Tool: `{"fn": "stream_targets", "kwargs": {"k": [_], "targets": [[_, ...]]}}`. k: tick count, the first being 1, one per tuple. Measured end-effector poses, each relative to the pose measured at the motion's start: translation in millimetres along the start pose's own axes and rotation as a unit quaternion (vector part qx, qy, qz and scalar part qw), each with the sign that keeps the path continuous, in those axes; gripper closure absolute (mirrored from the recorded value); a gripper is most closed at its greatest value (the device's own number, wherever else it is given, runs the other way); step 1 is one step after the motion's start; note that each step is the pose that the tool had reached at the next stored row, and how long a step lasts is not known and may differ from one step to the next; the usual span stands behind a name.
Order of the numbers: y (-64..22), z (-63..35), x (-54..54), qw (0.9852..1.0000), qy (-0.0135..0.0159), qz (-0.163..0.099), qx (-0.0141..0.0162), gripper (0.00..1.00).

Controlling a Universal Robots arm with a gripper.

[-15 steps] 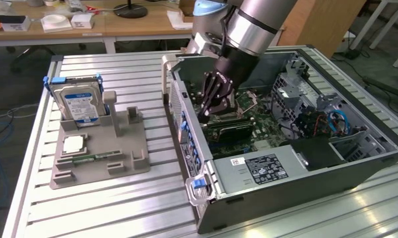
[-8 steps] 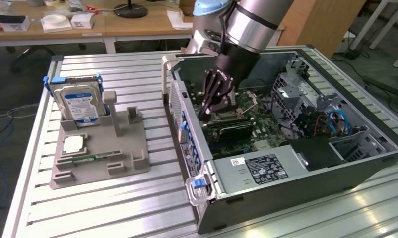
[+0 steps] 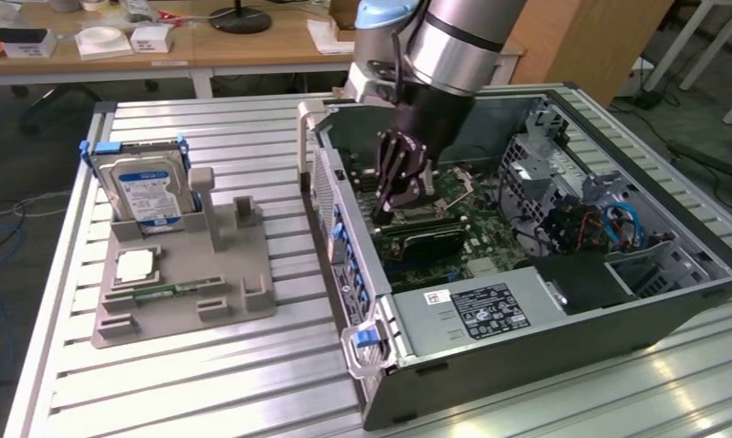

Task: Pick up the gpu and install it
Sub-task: 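Press down on the gpu until it lock into place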

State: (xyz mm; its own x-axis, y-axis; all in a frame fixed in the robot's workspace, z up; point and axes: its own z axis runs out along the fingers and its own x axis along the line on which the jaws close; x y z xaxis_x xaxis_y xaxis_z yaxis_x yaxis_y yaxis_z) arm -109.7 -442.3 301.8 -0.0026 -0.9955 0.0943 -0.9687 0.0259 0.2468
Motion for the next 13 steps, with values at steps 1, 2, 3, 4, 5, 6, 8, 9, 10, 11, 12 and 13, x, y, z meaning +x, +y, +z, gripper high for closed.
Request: {"fn": "stream_targets", "kwargs": {"k": [1, 2, 3, 4, 5, 6, 8, 9, 10, 11, 12, 13], "targets": [[0.4, 0.1, 0.0, 1.0000, -0.0001, 0.000, 0.0014, 0.90], [0.7, 0.2, 0.0, 1.0000, -0.0001, 0.000, 0.0045, 0.90], [0.9, 0.2, 0.0, 0.9999, -0.0002, 0.001, 0.0101, 0.90], [1.3, 0.3, 0.0, 0.9998, -0.0004, 0.002, 0.0188, 0.90], [1.7, 0.4, 0.0, 0.9996, -0.0007, 0.003, 0.0277, 0.90], [2.1, 0.5, 0.0, 0.9993, -0.0009, 0.003, 0.0367, 0.90], [3.6, 0.9, 0.0, 0.9985, -0.0014, 0.005, 0.0546, 0.90], [4.6, 1.3, -0.1, 0.9979, -0.0017, 0.006, 0.0641, 0.90], [5.6, 1.6, -0.1, 0.9973, -0.0019, 0.007, 0.0726, 0.90], [6.6, 1.9, -0.1, 0.9968, -0.0020, 0.007, 0.0800, 0.90], [7.0, 2.1, -0.1, 0.9964, -0.0021, 0.008, 0.0845, 0.90], [6.9, 2.2, -0.2, 0.9963, -0.0022, 0.007, 0.0851, 0.90]]}}
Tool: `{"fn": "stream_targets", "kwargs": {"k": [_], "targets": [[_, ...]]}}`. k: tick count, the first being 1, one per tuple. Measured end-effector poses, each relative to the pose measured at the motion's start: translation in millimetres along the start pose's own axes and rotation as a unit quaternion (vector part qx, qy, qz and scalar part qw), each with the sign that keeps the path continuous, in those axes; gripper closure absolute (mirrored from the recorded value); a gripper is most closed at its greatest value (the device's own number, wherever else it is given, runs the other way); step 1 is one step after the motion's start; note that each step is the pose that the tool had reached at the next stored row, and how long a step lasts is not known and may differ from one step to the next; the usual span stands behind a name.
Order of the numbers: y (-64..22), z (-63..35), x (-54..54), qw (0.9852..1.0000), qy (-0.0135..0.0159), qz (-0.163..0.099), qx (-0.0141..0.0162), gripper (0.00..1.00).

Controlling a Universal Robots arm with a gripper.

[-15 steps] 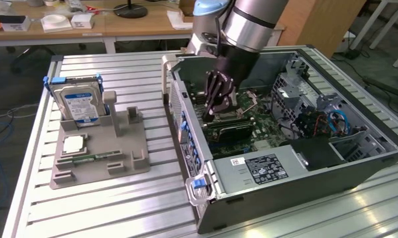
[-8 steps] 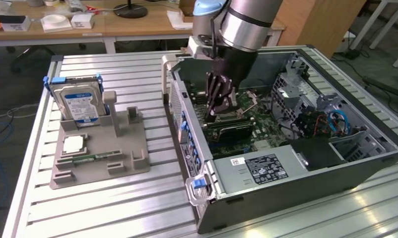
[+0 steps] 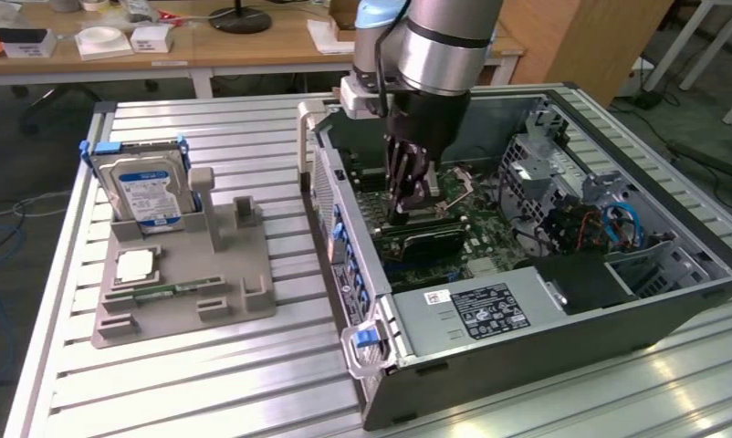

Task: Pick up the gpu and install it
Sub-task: 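Press down on the gpu until it lock into place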

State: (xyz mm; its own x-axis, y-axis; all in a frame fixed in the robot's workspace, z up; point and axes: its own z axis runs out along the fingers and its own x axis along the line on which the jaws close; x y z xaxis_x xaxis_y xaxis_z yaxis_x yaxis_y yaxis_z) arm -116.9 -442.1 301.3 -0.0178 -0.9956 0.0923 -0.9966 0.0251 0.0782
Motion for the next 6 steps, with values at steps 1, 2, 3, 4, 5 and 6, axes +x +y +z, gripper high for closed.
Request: {"fn": "stream_targets", "kwargs": {"k": [1, 2, 3, 4, 5, 6], "targets": [[0.0, 0.0, 0.0, 1.0000, 0.0000, 0.000, 0.0000, 0.90], [0.0, 0.0, 0.0, 1.0000, -0.0001, 0.000, 0.0000, 0.90], [0.1, 0.0, 0.0, 1.0000, -0.0001, 0.000, 0.0000, 0.90], [0.1, 0.0, 0.1, 1.0000, 0.0000, 0.000, 0.0000, 0.90], [0.1, 0.0, 0.0, 1.0000, 0.0000, 0.000, 0.0000, 0.90], [0.1, 0.0, 0.0, 1.0000, 0.0000, 0.000, 0.0000, 0.90]]}}
